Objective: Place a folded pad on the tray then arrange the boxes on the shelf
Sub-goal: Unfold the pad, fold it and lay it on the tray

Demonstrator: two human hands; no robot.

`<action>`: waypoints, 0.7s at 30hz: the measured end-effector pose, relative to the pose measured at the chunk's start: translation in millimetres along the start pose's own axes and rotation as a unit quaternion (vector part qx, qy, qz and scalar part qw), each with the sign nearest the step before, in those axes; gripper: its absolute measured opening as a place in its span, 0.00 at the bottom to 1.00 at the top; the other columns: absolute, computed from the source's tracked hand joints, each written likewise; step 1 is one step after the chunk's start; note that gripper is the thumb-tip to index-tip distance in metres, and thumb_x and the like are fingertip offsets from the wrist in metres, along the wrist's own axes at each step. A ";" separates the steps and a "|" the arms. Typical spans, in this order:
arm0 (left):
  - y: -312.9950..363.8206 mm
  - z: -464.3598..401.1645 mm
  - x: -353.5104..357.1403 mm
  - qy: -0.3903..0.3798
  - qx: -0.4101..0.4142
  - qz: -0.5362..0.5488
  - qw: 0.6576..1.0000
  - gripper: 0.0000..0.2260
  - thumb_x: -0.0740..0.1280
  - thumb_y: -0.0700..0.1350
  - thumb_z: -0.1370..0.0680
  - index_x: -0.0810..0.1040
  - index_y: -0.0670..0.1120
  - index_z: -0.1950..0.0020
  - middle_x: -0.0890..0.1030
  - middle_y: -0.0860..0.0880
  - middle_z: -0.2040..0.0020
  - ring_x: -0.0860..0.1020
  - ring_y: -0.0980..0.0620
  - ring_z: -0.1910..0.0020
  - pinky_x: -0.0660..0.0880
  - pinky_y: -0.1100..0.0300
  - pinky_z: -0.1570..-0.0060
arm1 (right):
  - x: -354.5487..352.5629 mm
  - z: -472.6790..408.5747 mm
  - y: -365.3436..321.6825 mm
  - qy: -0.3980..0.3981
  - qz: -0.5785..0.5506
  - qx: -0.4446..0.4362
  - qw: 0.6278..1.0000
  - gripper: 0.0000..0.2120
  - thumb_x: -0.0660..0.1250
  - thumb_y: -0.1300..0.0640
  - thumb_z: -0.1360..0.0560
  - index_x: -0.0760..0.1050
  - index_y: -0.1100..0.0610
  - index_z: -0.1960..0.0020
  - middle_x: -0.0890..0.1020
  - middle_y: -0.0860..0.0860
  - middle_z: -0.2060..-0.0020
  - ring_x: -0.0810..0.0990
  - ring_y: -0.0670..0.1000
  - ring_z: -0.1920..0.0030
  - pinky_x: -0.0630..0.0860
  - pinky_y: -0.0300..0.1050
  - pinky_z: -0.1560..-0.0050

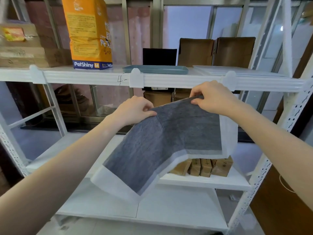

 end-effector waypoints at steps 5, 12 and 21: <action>0.0 -1.5 2.3 0.009 -0.010 0.032 0.999 0.11 0.62 0.49 0.22 0.81 0.48 0.47 0.82 0.48 0.55 0.78 0.49 0.56 0.71 0.58 0.58 | -1.4 2.2 -3.2 -0.012 -0.018 -0.008 1.000 0.03 0.67 0.54 0.27 0.79 0.51 0.54 0.80 0.50 0.57 0.77 0.53 0.54 0.77 0.53 0.51; -0.1 -6.2 -1.0 0.035 -0.049 0.155 0.986 0.13 0.54 0.38 0.20 0.77 0.48 0.46 0.78 0.47 0.50 0.78 0.56 0.62 0.75 0.70 0.73 | 10.1 18.3 -29.1 -0.089 -0.095 -0.056 0.990 0.05 0.68 0.54 0.28 0.80 0.53 0.54 0.82 0.50 0.57 0.80 0.48 0.54 0.77 0.44 0.53; 7.1 -5.3 -11.5 0.056 -0.081 0.199 0.975 0.15 0.57 0.48 0.20 0.83 0.47 0.56 0.79 0.55 0.61 0.77 0.61 0.67 0.77 0.67 0.64 | 31.1 29.8 -47.1 -0.163 -0.170 -0.053 0.970 0.13 0.58 0.48 0.22 0.79 0.53 0.53 0.83 0.47 0.66 0.82 0.45 0.69 0.74 0.34 0.63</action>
Point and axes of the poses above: each hand's wrist, its own z-axis away from the middle knuckle, its own x-axis out of the palm, y = z × x, the point moved 8 cm from there along -z, towards the middle knuckle
